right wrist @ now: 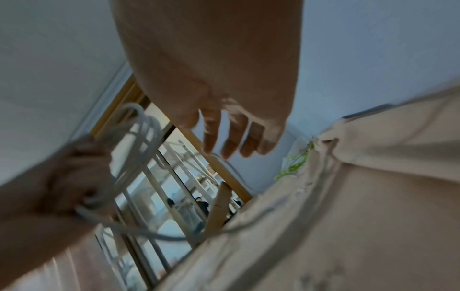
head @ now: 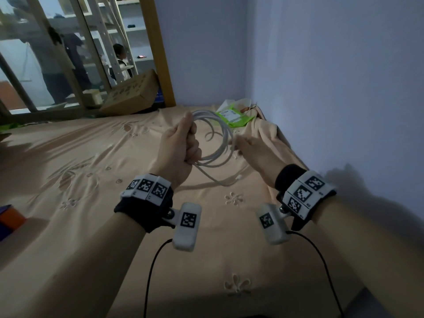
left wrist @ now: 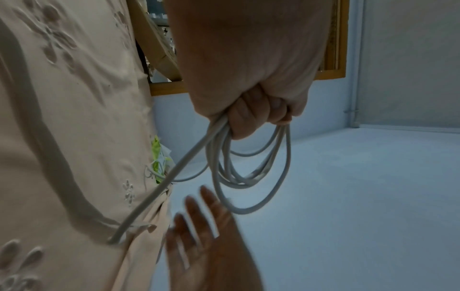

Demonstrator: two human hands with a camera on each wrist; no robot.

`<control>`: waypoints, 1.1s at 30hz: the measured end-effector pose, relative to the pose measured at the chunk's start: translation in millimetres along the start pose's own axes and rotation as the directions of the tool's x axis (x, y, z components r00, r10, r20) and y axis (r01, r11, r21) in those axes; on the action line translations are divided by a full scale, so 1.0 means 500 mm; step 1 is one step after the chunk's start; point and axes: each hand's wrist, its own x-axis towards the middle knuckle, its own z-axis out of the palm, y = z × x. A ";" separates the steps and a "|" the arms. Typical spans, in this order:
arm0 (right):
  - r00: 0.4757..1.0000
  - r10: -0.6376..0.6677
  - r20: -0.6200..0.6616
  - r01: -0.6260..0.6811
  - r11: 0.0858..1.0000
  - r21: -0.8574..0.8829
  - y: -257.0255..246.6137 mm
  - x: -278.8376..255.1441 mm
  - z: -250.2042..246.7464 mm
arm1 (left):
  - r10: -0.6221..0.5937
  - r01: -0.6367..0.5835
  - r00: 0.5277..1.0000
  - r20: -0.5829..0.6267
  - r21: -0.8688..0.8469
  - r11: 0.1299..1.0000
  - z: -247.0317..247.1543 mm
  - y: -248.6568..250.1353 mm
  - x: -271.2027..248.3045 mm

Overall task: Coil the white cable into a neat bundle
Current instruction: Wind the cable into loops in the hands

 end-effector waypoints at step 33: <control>0.941 -0.337 -0.028 0.337 0.941 0.011 -0.075 0.010 0.033 | -0.127 0.107 0.988 0.083 0.207 0.972 -0.009 -0.026 -0.019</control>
